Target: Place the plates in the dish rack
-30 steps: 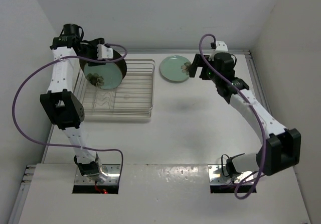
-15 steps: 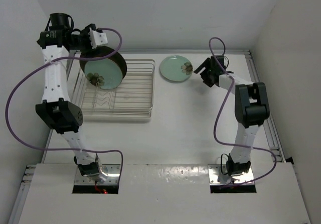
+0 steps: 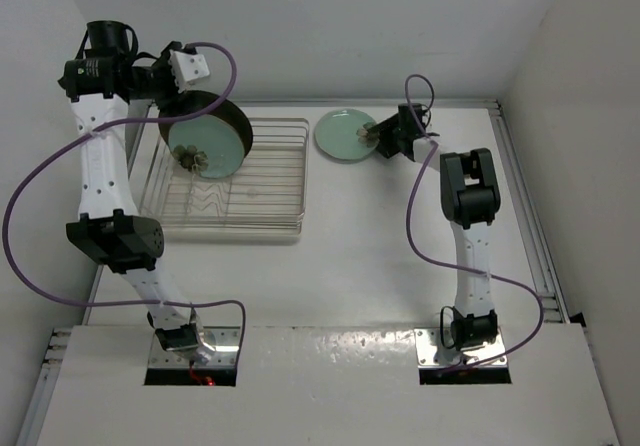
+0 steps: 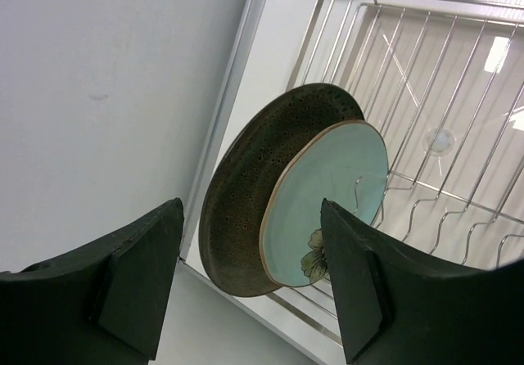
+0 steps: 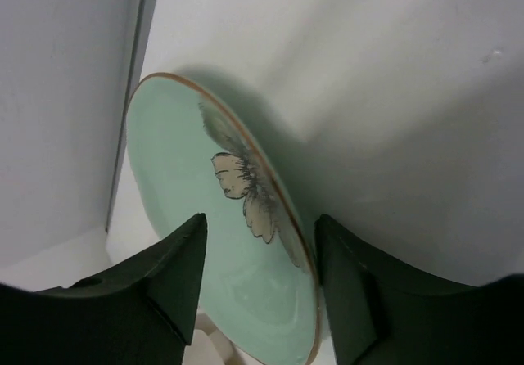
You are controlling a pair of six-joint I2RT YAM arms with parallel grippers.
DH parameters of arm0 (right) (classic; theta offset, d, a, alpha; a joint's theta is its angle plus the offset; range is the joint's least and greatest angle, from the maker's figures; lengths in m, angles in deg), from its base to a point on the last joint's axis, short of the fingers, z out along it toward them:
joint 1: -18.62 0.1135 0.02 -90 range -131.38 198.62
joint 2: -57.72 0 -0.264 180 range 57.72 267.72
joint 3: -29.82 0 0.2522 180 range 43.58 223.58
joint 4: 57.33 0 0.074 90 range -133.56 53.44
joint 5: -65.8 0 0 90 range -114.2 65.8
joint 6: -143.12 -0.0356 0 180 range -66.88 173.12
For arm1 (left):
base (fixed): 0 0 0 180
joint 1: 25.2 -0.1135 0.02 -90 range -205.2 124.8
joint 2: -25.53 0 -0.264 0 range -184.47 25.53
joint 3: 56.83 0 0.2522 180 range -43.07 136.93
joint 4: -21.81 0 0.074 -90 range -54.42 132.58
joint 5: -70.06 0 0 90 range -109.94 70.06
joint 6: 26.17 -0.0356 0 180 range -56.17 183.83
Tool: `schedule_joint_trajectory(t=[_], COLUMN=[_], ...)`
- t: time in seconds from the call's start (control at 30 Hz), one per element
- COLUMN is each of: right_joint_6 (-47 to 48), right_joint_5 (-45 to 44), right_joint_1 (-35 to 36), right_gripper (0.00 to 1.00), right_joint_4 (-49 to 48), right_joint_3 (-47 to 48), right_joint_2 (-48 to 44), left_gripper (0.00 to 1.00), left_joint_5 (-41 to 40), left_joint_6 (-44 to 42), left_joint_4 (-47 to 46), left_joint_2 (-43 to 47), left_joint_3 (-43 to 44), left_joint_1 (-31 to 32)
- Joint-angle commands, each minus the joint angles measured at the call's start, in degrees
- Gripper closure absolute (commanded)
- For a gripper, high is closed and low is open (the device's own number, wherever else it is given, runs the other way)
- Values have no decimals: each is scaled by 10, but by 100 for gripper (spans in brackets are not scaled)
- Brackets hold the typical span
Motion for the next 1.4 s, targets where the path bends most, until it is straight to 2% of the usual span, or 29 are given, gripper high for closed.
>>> schedule_joint_trajectory(t=[0.0, 0.03, 0.1, 0.13, 0.2, 0.27, 0.37, 0.47, 0.5, 0.53, 0.57, 0.7, 0.87, 1.03, 1.2, 1.37], right_joint_6=[-63, -62, -54, -50, -32, -7, 70, 169, 238, 263, 328, 420, 493, 540, 610, 654], right_joint_5=[-21, -20, -20, -20, -19, -19, -11, -9, -6, -2, 0, 41, 80, 97, 108, 116], right_joint_1=[7, 6, 6, 6, 7, 7, 6, 7, 7, 6, 8, 13, 23, 66, 134, 177], right_gripper=[46, 51, 67, 85, 100, 100, 100, 100, 100, 100, 100, 100, 100, 100, 100, 100], right_joint_4=[77, 77, 78, 80, 86, 73, -17, -66, -71, -93, -102, -161, -151, -130, -97, -60], right_joint_3=[2, 4, 17, 21, 27, 19, -57, -108, -115, -125, -163, -266, -351, -388, -406, -403], right_joint_2=[46, 48, 54, 60, 61, 50, -3, -82, -117, -157, -196, -312, -458, -567, -657, -700], left_gripper=[27, 27, 27, 27, 27, 27, 27, 27, 27, 27, 27, 27, 27, 27, 17, 16], left_joint_5=[23, 29, 29, 29, 29, 29, 41, 46, 46, 46, 41, 36, 25, 47, 98, 149], left_joint_6=[24, 24, 24, 24, 24, 30, 21, -2, -2, -2, -2, -2, -2, 10, 47, 60], left_joint_4=[9, 9, 9, 9, 9, 3, 3, 10, 10, 10, 10, -1, -25, -63, -90, -106], left_joint_2=[10, 10, 10, 5, 5, 5, 10, 10, 10, 10, 10, 3, -14, -43, -80, -99], left_joint_3=[31, 38, 43, 44, 44, 38, 17, -3, -10, -10, -10, -23, -36, -61, -61, -72], left_joint_1=[-7, -7, -7, -7, -7, -7, -7, -1, 4, 9, 24, 70, 152, 231, 315, 352])
